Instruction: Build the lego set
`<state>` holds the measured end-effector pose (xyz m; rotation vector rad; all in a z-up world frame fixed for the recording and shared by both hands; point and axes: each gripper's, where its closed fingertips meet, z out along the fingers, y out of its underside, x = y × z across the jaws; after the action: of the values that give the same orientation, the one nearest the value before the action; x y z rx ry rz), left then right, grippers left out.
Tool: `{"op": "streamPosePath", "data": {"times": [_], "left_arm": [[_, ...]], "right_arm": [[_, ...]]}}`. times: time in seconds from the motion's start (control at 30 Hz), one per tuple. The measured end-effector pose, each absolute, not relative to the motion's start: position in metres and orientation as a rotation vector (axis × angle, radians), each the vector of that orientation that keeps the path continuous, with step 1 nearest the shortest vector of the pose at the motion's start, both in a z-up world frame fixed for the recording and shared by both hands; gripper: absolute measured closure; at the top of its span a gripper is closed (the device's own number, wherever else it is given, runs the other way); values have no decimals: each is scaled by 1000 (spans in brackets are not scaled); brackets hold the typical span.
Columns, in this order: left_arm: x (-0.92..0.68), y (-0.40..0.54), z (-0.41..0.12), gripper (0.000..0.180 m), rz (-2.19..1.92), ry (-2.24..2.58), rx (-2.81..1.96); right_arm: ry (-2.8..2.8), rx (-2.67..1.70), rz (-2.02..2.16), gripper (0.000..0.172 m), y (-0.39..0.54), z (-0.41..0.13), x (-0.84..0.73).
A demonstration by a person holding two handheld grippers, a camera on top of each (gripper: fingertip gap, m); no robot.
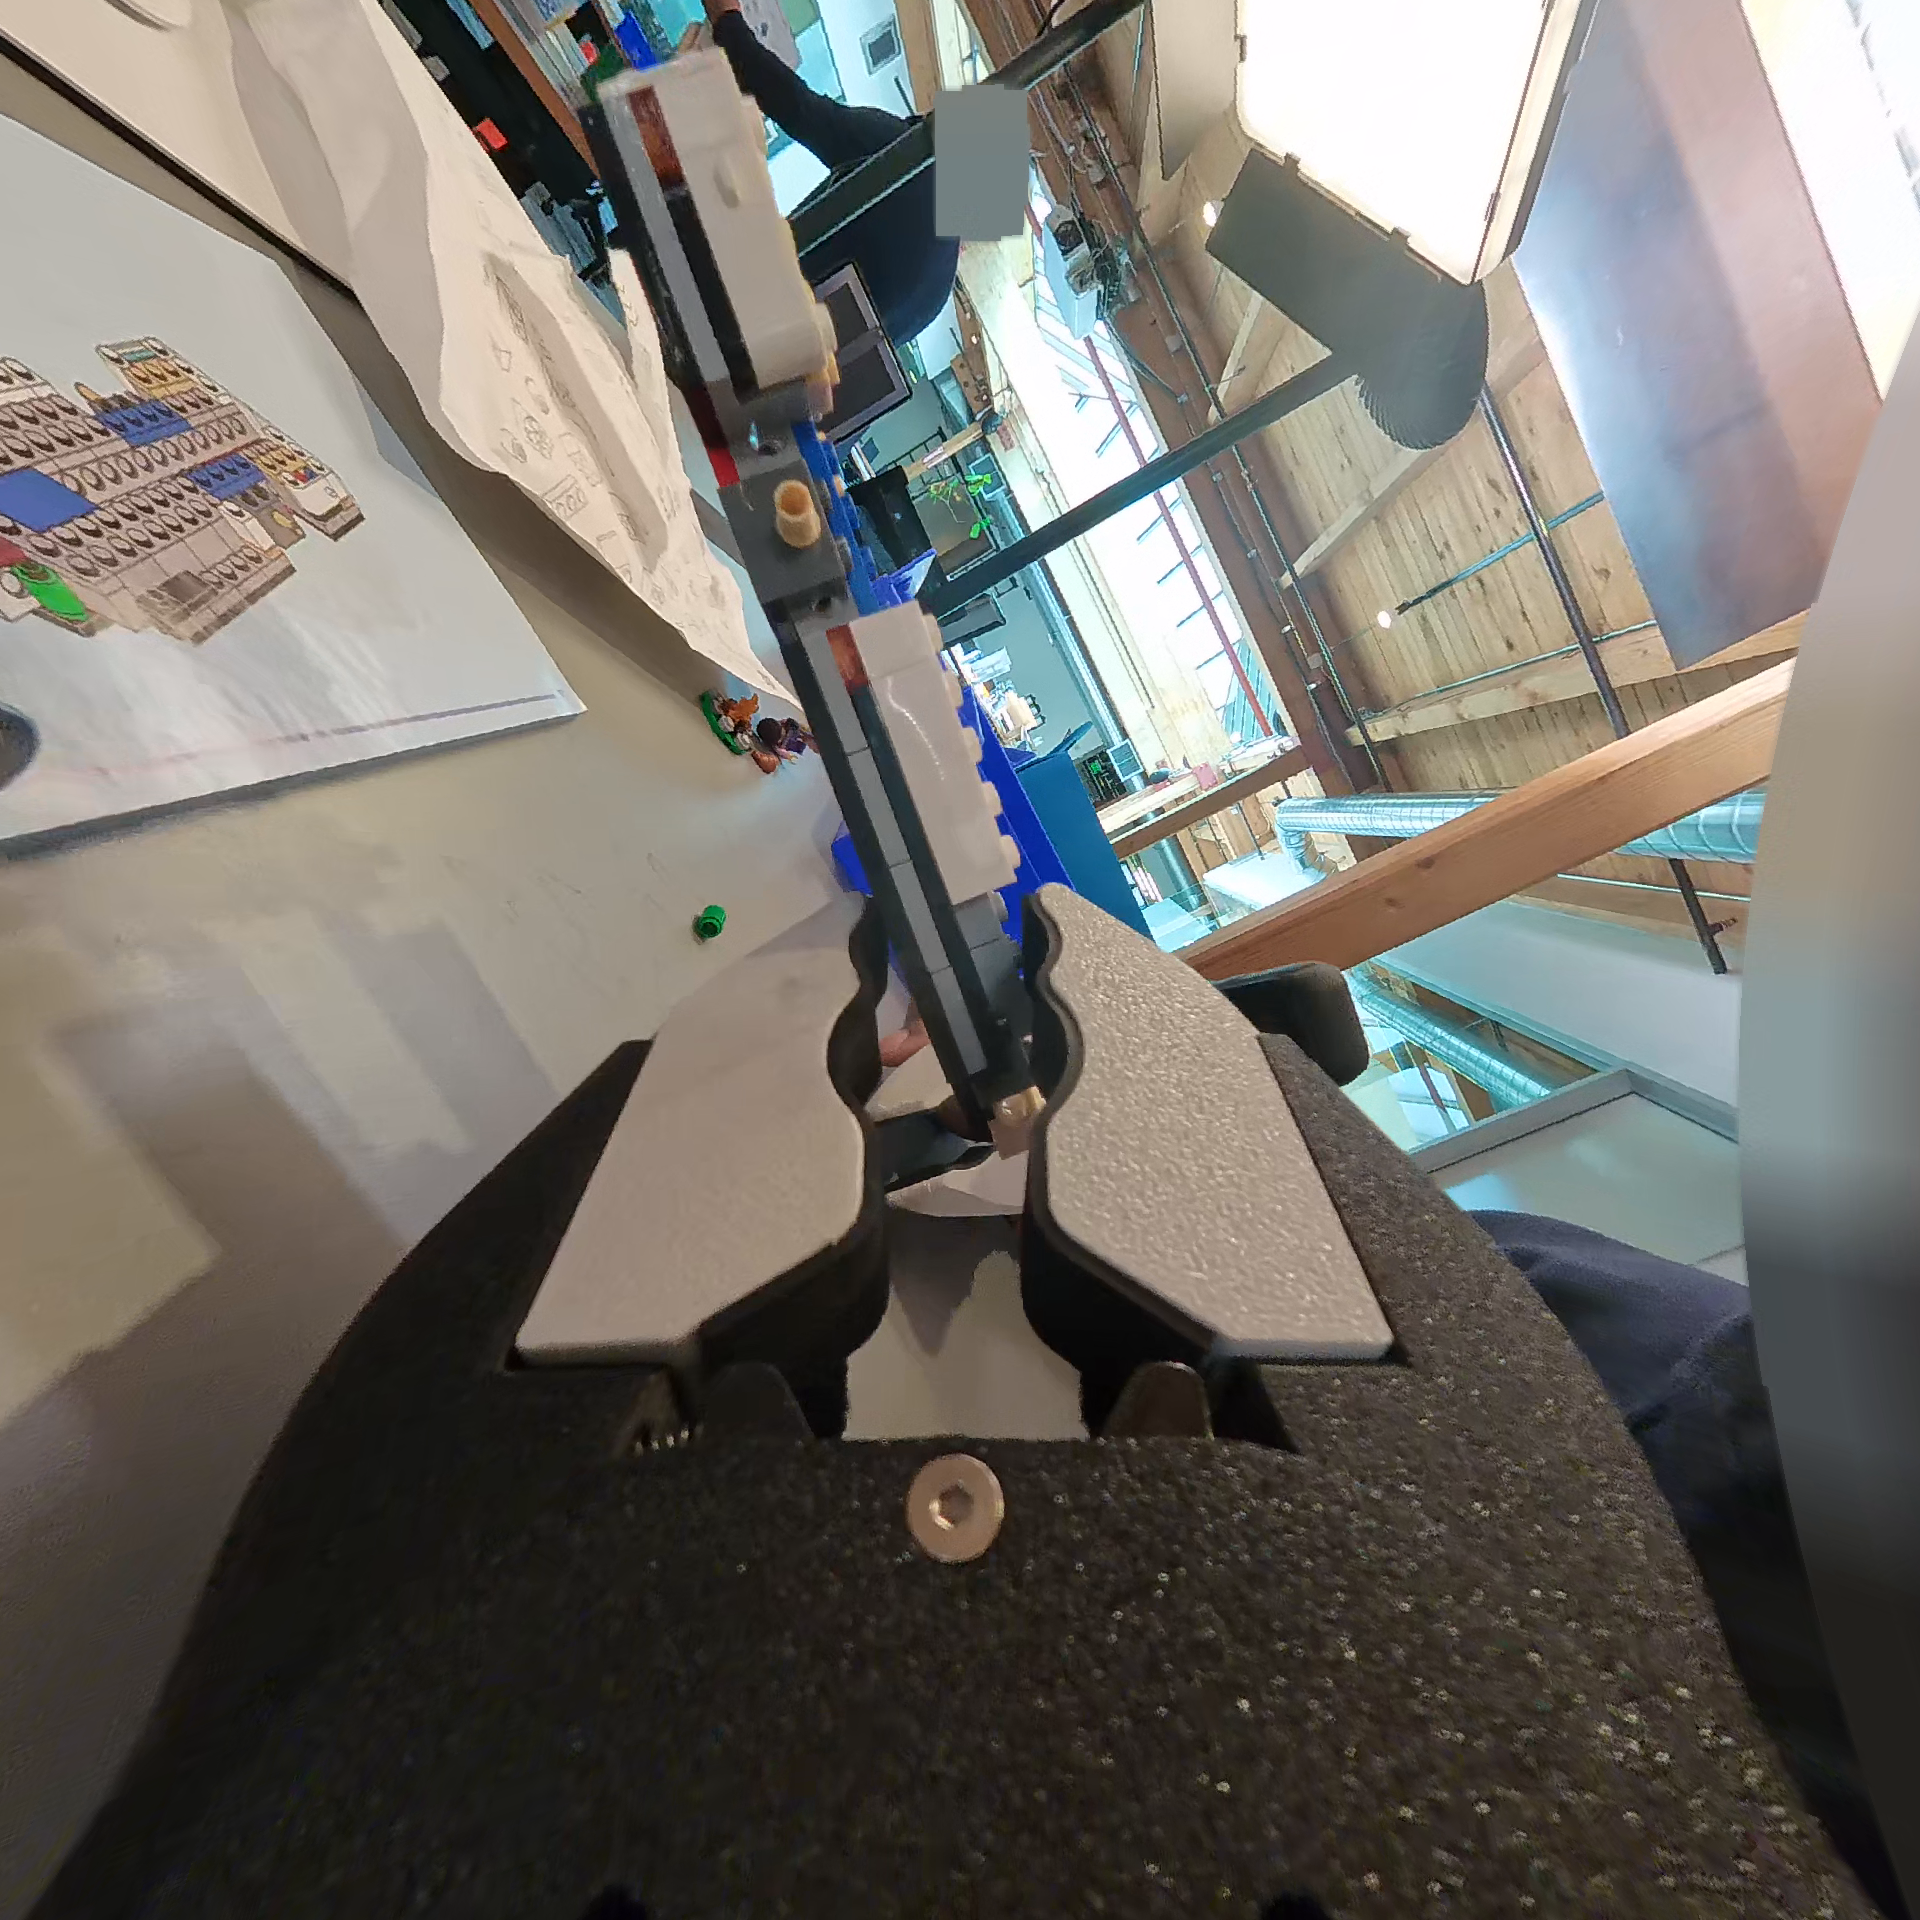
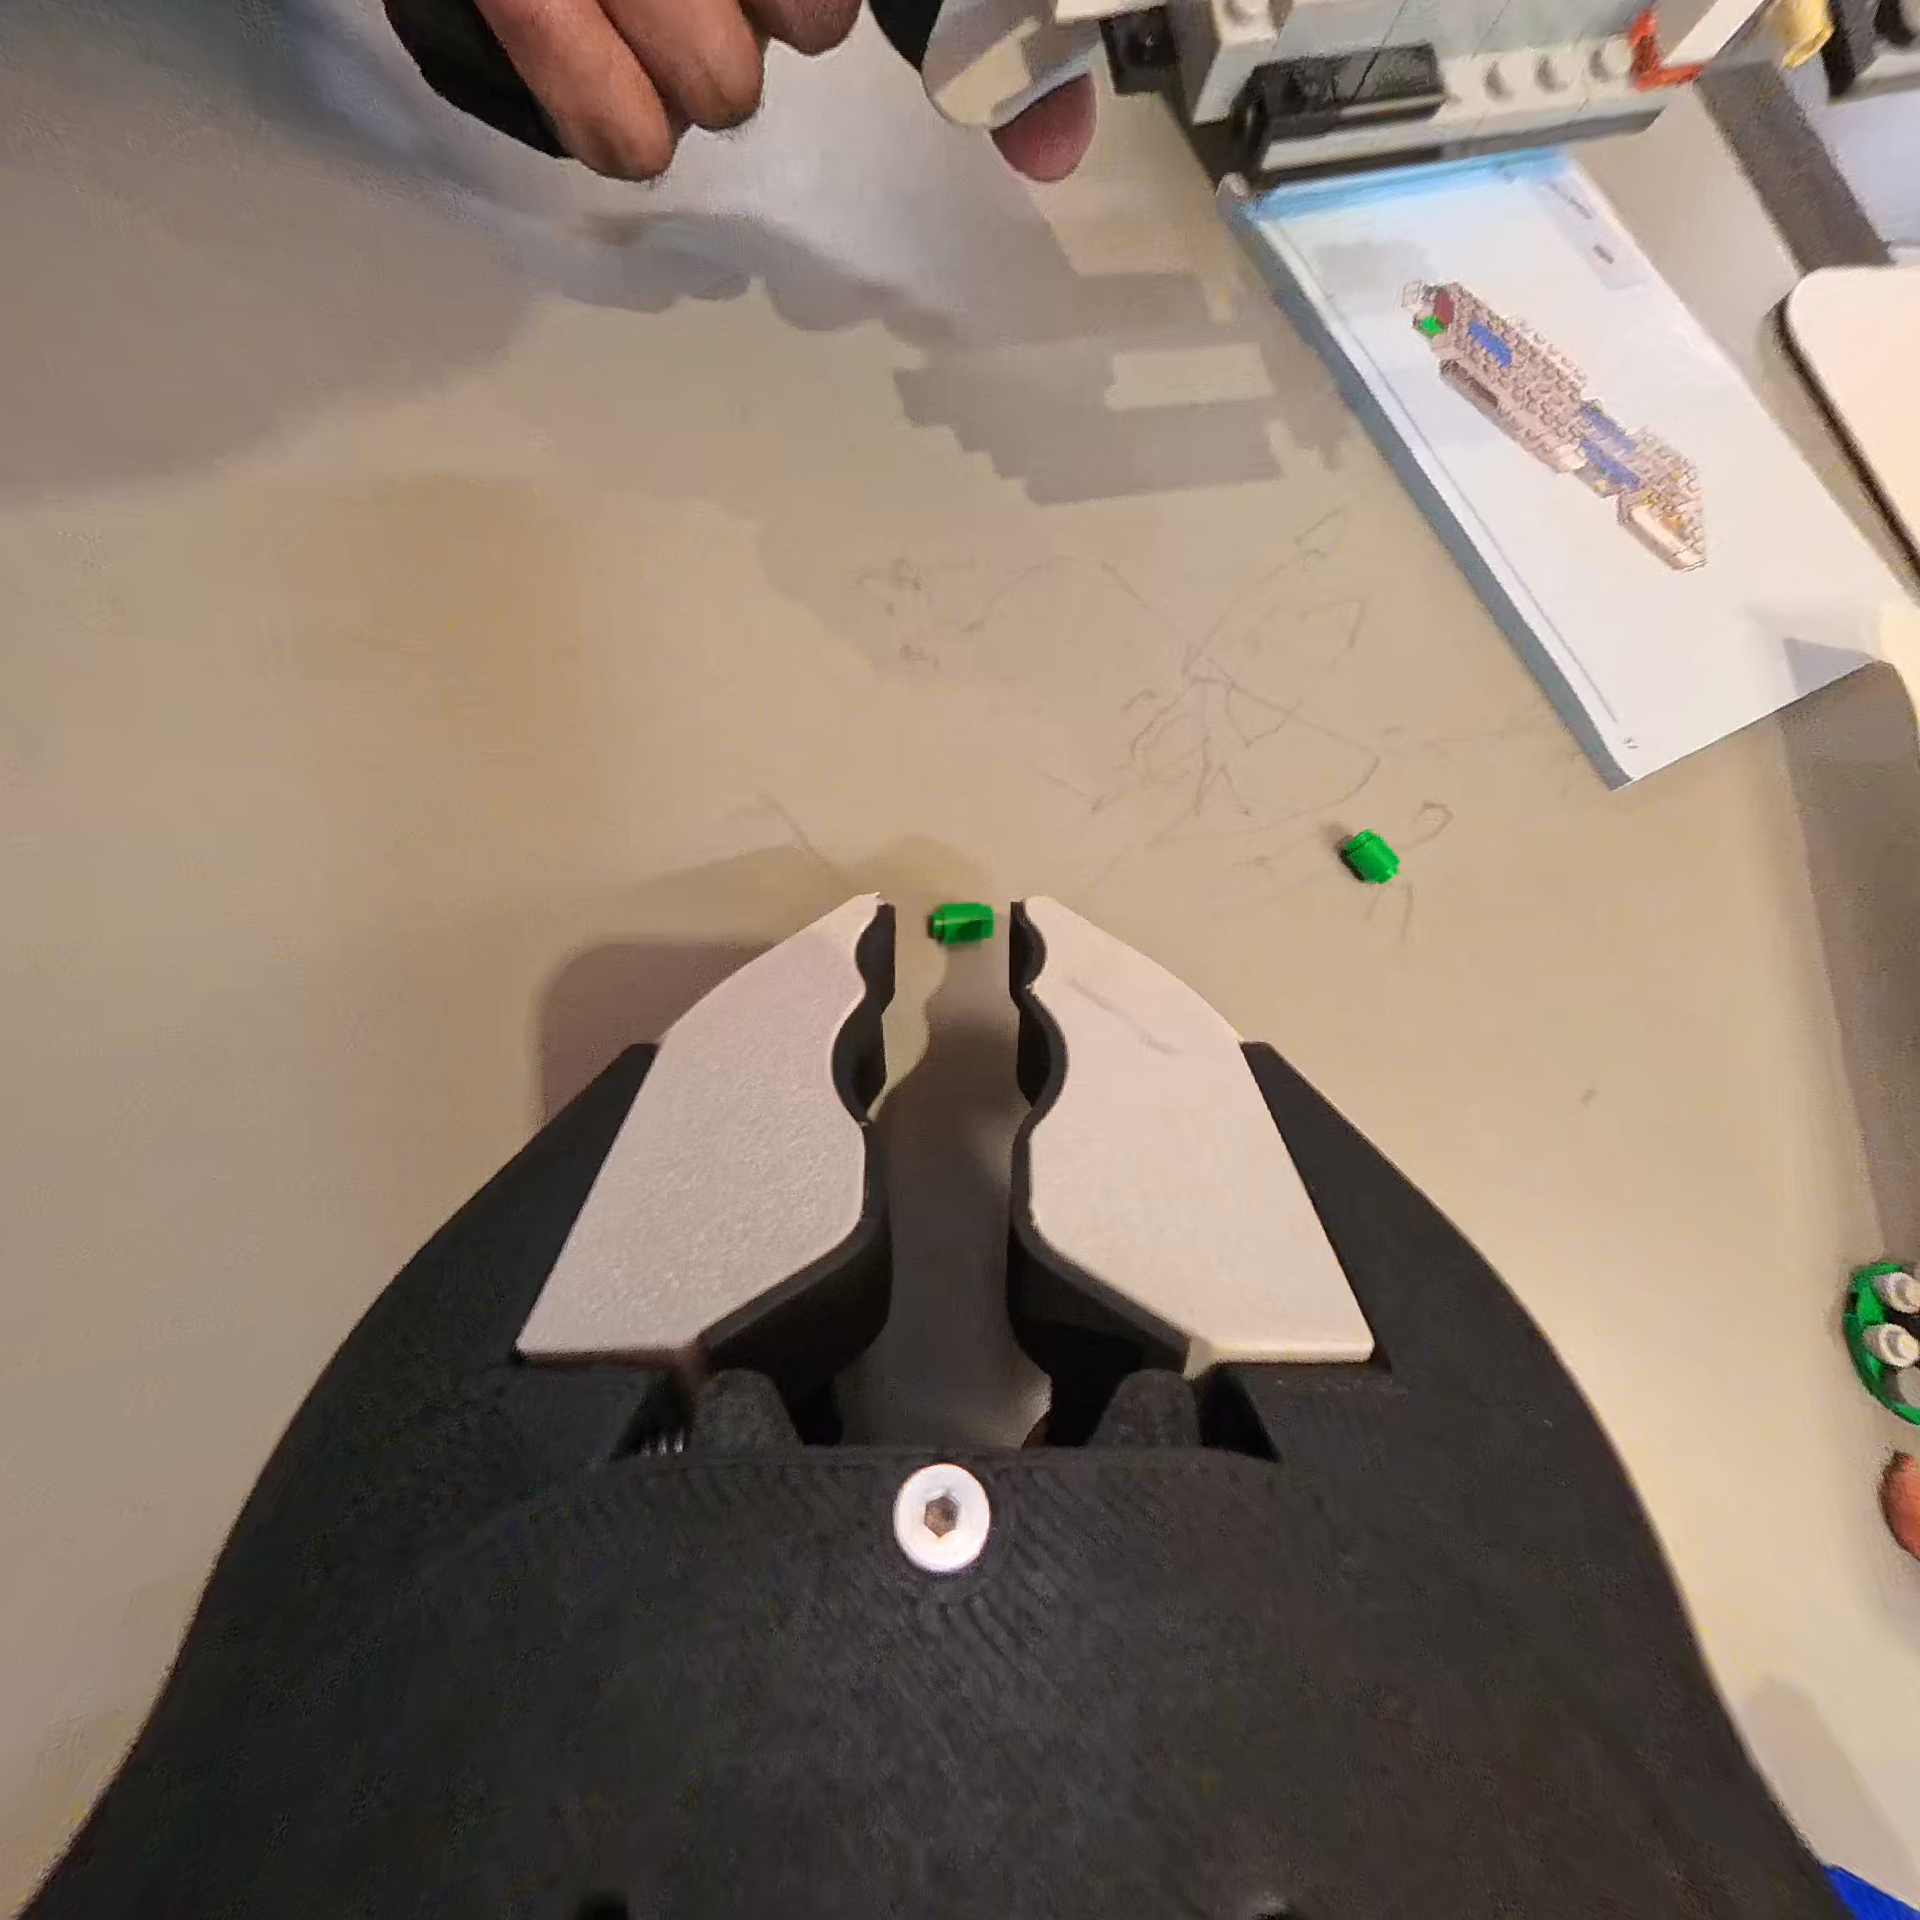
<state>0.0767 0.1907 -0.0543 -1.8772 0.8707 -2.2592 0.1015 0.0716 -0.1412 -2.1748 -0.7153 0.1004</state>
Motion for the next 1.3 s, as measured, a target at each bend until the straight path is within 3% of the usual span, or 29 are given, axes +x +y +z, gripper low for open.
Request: {"op": "streamPosePath", "data": {"times": [1.3], "left_arm": [[76, 186, -55, 156, -2244, 906, -1881]], "right_arm": [[-840, -2218, 126, 161, 63, -150, 105]]}}
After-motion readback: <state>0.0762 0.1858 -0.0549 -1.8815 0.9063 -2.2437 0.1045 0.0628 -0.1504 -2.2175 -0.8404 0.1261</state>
